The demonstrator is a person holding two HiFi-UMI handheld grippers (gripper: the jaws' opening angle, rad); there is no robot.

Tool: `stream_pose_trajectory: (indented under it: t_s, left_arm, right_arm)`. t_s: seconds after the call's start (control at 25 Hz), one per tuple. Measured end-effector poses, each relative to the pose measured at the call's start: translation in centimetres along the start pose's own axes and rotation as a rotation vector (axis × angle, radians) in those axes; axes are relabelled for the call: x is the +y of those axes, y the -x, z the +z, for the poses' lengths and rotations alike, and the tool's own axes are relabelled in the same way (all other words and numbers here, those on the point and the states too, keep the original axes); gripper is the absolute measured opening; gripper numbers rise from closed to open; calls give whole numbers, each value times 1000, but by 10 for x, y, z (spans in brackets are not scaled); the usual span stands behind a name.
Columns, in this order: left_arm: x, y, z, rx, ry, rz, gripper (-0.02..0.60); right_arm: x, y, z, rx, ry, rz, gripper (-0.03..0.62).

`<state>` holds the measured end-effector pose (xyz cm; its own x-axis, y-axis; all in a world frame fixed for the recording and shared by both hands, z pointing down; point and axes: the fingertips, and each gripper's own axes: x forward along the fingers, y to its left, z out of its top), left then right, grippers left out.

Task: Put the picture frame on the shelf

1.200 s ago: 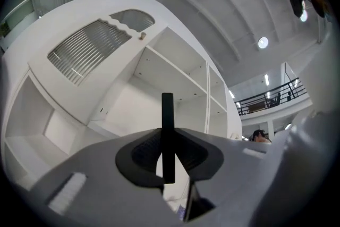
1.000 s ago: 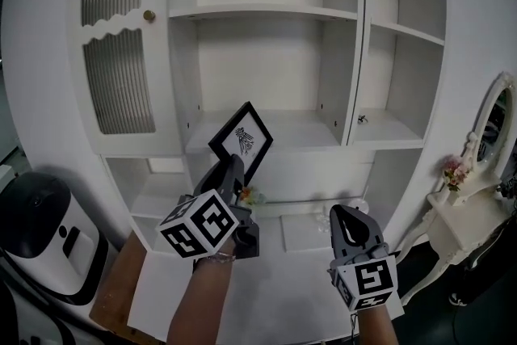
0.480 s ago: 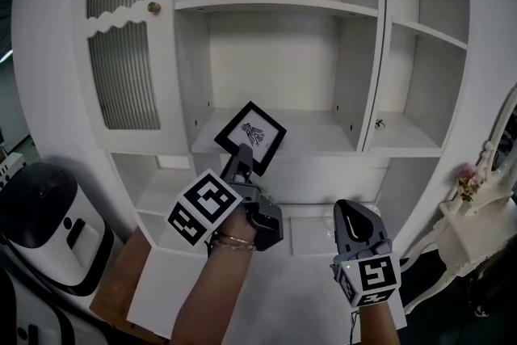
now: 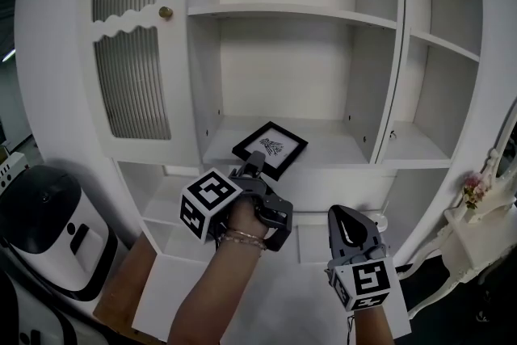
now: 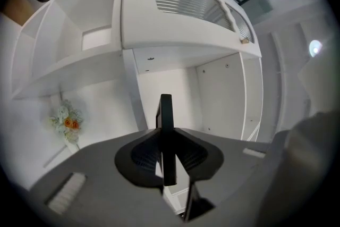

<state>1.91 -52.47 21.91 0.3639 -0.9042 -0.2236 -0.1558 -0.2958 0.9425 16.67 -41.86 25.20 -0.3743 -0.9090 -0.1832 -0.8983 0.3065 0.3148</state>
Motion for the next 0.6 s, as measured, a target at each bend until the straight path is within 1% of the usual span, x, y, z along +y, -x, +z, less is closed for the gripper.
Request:
stream_pose_trajectory:
  t_s: [0.2,0.28,0.36,0.52,0.6]
  left_arm:
    - [15,-6,0,-26,154,-11,77]
    - [18,-8,0,-33,187,-19,77]
    - [18,-10,1,-43,179,-16,77]
    - [15,-12,1,-54,118,9,77]
    - [15,-12,1,-47,111,15,77]
  right_arm:
    - [2,-5,-3,5,-3,2,11]
    - [2,-6,-4,6,-2,0,11]
    - [1,-6,-5,9,-2,-2,11]
    - [-1,-8,-8,14,-4,-9,11]
    - [-1,-8,-8,16,-5,-9,11]
